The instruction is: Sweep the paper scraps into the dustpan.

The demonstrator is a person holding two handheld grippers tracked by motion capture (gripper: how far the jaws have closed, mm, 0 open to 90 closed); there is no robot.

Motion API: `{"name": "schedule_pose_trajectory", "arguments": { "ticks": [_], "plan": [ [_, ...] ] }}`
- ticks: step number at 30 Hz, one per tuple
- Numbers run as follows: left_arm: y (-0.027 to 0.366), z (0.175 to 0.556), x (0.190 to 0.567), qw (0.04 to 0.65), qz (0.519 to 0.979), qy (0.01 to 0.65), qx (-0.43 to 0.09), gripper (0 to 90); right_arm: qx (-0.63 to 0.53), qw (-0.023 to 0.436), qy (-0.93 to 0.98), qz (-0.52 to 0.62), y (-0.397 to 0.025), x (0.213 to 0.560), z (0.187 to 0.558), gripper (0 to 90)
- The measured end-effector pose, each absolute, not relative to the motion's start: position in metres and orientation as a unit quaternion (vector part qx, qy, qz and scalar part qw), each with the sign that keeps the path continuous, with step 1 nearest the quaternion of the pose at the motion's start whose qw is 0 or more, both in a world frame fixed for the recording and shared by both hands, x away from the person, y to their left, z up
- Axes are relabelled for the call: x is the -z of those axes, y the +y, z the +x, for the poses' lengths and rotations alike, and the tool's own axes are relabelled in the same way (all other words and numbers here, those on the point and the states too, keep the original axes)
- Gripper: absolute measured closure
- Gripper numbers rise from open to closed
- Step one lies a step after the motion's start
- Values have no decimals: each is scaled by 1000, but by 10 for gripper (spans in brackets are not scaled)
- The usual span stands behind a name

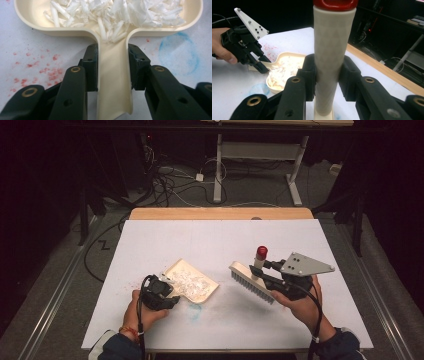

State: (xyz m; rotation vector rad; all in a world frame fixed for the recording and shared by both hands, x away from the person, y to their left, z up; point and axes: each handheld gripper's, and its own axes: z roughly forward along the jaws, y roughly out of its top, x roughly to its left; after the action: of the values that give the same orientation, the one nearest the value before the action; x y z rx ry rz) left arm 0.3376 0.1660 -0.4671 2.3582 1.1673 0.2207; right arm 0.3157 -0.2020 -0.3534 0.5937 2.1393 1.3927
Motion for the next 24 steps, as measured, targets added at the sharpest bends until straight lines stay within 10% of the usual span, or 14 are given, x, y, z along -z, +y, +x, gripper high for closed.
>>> {"name": "schedule_pose_trajectory", "arguments": {
  "ticks": [24],
  "plan": [
    [195, 339, 461, 258, 841, 464, -103, 632, -506, 233, 795, 240, -271, 348, 291, 705]
  ]
}}
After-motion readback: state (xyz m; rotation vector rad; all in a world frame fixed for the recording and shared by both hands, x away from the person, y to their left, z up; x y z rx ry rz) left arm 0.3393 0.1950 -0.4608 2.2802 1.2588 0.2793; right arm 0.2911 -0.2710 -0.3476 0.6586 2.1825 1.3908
